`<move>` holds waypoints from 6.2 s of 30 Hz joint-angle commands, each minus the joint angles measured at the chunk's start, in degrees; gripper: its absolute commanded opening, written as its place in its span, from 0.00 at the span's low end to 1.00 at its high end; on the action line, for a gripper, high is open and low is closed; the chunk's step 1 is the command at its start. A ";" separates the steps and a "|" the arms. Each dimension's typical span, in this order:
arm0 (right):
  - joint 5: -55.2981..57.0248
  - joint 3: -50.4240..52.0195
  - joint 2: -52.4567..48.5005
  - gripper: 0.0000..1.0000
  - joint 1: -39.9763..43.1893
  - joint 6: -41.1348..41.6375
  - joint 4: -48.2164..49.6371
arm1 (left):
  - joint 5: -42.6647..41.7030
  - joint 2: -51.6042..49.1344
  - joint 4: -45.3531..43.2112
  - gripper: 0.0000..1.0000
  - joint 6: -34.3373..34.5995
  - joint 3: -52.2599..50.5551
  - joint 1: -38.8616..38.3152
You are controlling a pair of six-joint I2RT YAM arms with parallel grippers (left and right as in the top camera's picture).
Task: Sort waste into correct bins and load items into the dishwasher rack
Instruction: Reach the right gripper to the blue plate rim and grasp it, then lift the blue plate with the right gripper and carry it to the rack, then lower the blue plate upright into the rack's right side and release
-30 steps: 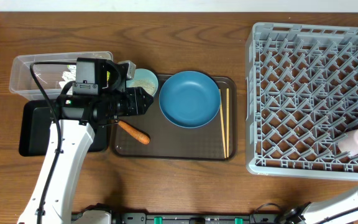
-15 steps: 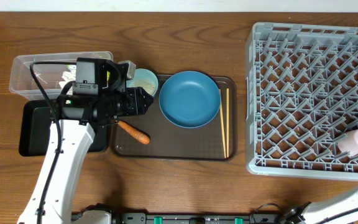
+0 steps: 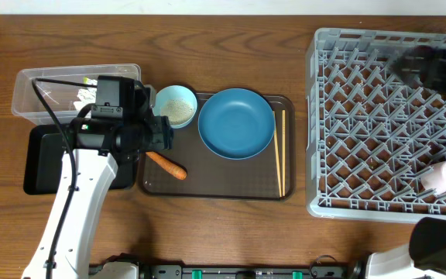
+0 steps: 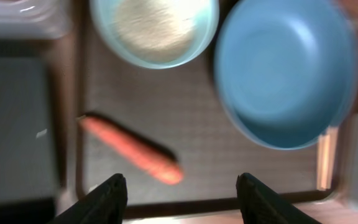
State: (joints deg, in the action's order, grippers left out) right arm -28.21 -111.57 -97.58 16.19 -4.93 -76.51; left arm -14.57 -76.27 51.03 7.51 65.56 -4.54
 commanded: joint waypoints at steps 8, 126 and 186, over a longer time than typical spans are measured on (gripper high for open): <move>13.05 0.68 -8.63 0.92 -25.18 0.15 5.49 | 6.71 0.76 4.72 0.61 4.85 0.63 9.11; 98.47 -5.05 -21.62 0.01 0.70 0.15 30.95 | 6.27 0.76 11.34 0.64 10.60 0.63 24.61; 80.21 8.26 -14.08 0.15 -1.75 4.87 22.45 | 6.27 0.74 11.91 0.65 10.58 0.63 24.61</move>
State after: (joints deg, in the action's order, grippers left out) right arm 51.72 -103.31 -111.96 13.67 -2.13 -52.95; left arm -8.60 -76.27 62.74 17.82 65.56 19.84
